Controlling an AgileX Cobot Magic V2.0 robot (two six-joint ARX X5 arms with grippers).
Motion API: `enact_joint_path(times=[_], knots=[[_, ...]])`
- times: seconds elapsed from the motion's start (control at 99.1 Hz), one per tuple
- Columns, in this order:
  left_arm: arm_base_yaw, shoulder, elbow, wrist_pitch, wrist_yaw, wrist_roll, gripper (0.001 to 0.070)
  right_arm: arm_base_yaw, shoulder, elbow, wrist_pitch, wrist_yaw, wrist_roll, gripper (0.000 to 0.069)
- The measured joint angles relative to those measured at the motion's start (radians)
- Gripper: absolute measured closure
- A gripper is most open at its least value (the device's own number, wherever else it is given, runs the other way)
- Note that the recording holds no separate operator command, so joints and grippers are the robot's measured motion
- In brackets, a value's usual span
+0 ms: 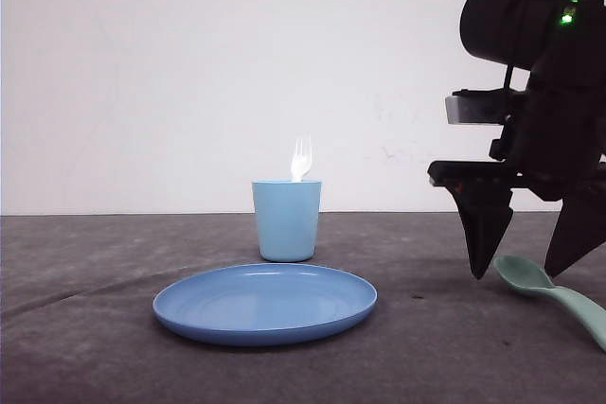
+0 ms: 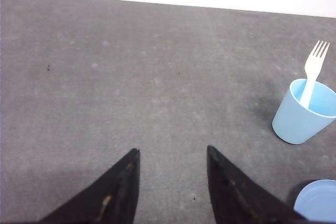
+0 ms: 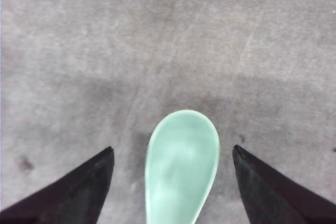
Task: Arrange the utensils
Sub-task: 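Lower the right gripper onto the mint-green spoon and close on it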
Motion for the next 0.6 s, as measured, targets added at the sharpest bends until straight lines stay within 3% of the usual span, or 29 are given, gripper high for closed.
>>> enact_joint_path(times=[0.283, 0.485, 0.596], knots=[[0.0, 0.0, 0.0, 0.0, 0.0, 0.0, 0.0477, 0.0, 0.034, 0.003, 0.01, 0.014, 0.003, 0.0256], [0.0, 0.0, 0.0, 0.0, -0.003, 0.0, 0.0477, 0.0, 0.034, 0.003, 0.011, 0.013, 0.003, 0.0452], [0.0, 0.0, 0.0, 0.0, -0.003, 0.0, 0.0477, 0.001, 0.034, 0.004, 0.01, 0.013, 0.003, 0.0486]])
